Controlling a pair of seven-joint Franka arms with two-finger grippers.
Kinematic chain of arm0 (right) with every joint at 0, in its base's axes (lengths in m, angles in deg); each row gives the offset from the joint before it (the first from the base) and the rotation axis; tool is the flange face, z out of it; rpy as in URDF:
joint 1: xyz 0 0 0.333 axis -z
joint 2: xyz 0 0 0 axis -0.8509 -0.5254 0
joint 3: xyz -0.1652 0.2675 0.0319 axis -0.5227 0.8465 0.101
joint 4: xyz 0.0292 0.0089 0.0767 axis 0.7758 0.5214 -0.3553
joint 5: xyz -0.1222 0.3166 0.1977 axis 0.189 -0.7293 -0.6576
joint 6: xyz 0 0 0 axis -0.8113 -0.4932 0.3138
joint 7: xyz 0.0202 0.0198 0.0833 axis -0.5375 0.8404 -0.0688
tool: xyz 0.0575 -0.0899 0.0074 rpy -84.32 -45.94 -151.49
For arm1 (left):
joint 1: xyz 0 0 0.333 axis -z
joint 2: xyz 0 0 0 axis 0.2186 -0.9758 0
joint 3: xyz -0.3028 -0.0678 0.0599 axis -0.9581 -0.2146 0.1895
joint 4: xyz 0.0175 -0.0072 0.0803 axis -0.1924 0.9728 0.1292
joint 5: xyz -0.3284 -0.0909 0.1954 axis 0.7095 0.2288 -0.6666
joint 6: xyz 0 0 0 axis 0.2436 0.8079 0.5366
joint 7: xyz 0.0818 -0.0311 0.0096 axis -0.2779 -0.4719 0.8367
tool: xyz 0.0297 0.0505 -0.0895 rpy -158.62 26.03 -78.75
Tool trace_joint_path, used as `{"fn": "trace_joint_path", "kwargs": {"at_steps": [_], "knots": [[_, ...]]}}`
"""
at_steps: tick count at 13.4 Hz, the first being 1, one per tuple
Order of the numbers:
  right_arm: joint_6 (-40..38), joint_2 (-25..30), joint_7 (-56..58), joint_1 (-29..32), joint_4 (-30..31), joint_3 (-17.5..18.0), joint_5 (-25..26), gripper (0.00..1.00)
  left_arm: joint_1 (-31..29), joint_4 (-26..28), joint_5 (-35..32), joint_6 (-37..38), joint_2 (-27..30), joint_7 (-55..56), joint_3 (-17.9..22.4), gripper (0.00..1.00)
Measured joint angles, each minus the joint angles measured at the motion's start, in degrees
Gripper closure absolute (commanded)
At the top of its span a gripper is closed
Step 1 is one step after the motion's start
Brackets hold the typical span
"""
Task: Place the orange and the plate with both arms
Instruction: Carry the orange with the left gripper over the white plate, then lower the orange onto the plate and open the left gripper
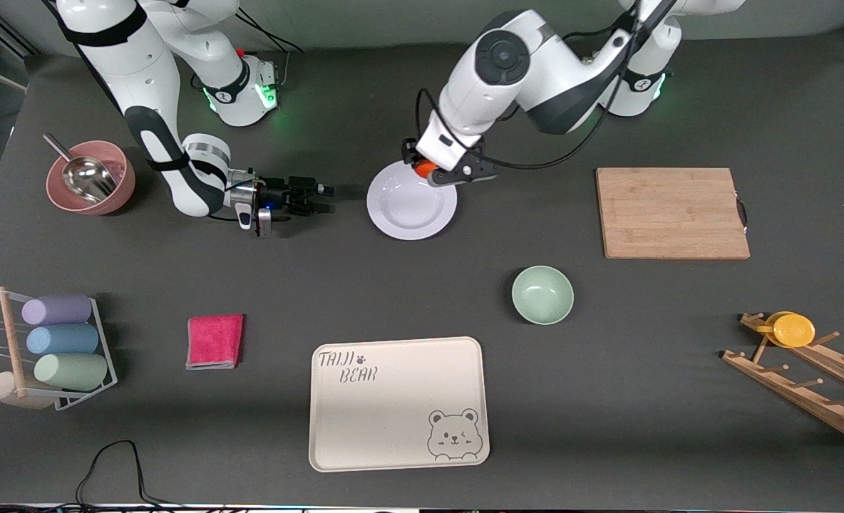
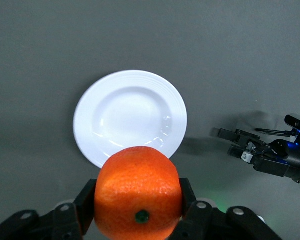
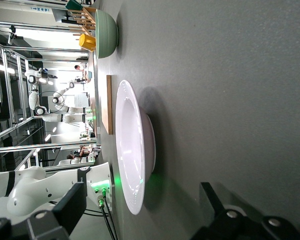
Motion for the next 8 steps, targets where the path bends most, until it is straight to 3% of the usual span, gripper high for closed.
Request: {"fn": "trace_joint_path", "kwargs": {"at_steps": [4, 8], "knots": [[0.0, 0.0, 0.0, 0.0, -0.2, 0.0, 0.0, 0.33, 5.7, 0.0, -12.6, -4.7, -8.4, 10.7, 0.1, 0.81], [-0.1, -0.1, 0.1, 0.0, -0.4, 0.0, 0.0, 0.50, 9.9, 1.1, -19.1, -9.9, -15.6, 15.2, 3.1, 0.81]]}}
